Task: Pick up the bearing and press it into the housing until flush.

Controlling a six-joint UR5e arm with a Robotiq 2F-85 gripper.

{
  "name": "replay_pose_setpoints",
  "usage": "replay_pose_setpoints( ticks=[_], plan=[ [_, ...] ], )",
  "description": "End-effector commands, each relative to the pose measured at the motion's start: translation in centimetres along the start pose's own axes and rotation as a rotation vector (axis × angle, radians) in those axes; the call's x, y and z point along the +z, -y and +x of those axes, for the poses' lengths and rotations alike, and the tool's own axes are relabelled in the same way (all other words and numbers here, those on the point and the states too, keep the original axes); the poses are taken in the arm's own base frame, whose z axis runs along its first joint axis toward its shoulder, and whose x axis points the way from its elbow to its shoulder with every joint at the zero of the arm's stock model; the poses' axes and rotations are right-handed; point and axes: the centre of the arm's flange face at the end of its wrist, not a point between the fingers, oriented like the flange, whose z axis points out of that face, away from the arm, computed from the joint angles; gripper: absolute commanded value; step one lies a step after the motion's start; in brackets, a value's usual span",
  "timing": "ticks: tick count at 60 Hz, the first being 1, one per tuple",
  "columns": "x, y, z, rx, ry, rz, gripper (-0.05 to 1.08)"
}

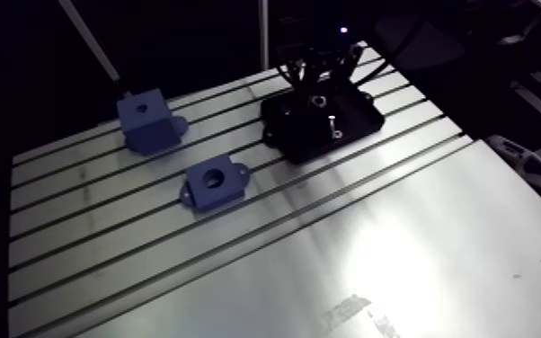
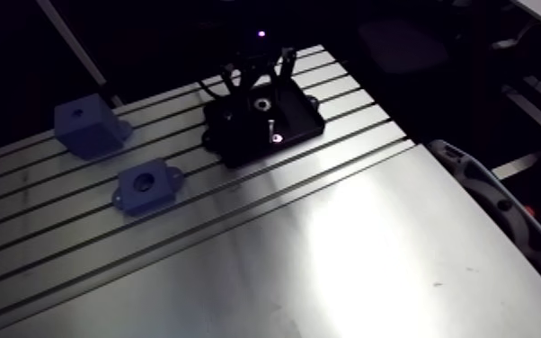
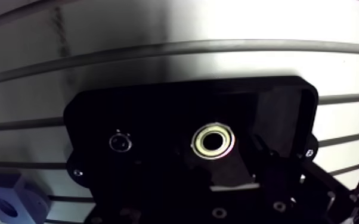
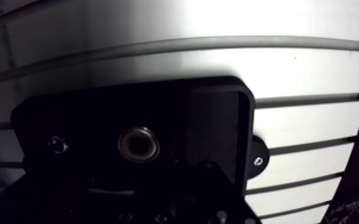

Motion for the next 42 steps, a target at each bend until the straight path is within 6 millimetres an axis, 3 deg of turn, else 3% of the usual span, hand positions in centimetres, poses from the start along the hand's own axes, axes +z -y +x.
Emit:
replay_pose_setpoints(
  ticks=[1,42],
  plan=[
    [0.09,-0.01,0.03,0.0,0.0,0.0,0.44],
    [0.09,-0.02,0.02,0.0,0.0,-0.001,0.52]
  ],
)
